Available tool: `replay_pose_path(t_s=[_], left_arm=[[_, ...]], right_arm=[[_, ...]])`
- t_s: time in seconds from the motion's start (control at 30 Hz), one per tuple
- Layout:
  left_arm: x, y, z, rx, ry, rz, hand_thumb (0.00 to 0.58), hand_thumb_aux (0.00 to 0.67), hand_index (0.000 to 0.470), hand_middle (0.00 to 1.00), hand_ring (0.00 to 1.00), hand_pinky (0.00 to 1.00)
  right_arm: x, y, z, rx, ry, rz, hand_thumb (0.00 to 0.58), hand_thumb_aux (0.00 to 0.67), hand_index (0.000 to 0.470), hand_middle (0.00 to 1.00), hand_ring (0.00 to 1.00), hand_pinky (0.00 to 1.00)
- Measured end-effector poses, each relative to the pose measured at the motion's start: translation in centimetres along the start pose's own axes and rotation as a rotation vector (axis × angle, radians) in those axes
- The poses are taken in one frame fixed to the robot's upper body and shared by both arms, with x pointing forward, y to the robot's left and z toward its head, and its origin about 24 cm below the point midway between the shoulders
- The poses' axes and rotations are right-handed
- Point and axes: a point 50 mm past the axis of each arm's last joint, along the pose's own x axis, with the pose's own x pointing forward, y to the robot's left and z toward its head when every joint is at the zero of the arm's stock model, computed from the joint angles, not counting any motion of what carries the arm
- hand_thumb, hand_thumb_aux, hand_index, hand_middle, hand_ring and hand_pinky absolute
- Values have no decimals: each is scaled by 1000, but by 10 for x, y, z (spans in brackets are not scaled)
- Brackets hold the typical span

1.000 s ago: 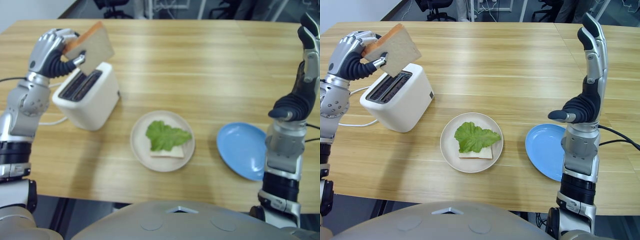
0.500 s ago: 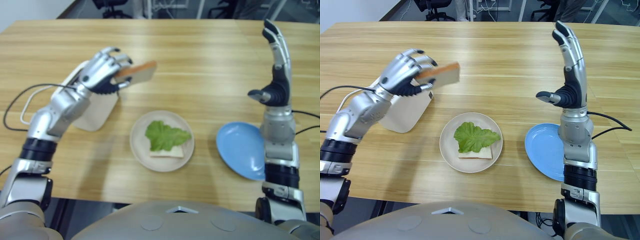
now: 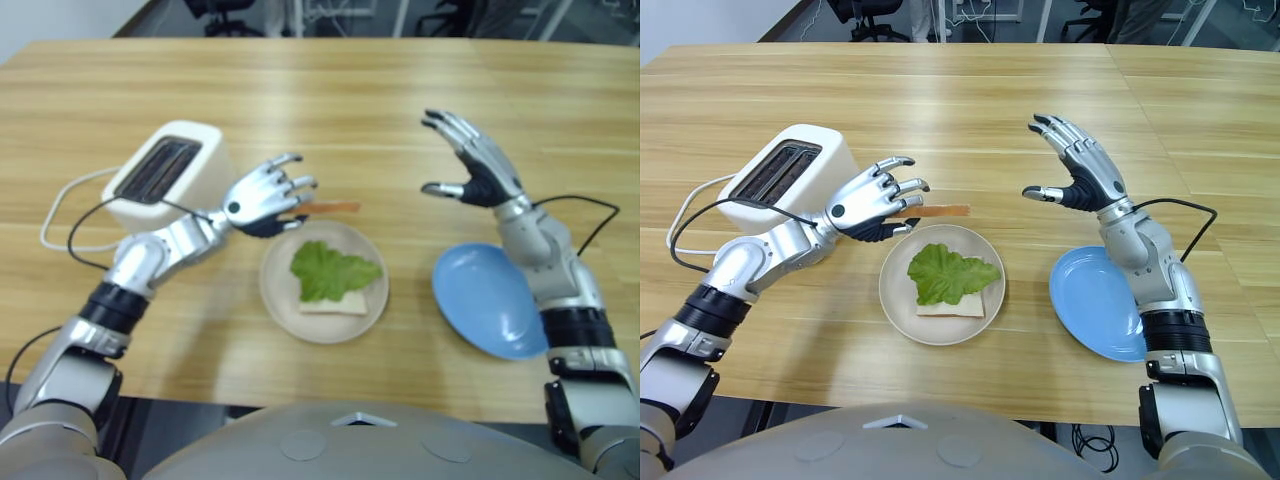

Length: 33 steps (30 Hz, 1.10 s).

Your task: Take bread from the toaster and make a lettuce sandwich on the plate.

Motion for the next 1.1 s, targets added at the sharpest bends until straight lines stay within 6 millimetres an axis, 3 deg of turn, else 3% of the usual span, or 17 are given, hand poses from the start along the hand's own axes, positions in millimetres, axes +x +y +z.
replay_pose_path(t_s=[0.4, 1.1], left_arm=[[0, -18, 21, 5, -21, 3, 580, 670, 460, 1000, 1000, 1000], [-3, -38, 44, -13, -46, -30, 580, 670, 460, 1000, 1000, 1000]], right_arm=[[3, 18, 8, -23, -59, 233, 0, 0, 0, 0, 0, 0], [-9, 31, 60, 147, -300, 406, 0, 0, 0, 0, 0, 0]])
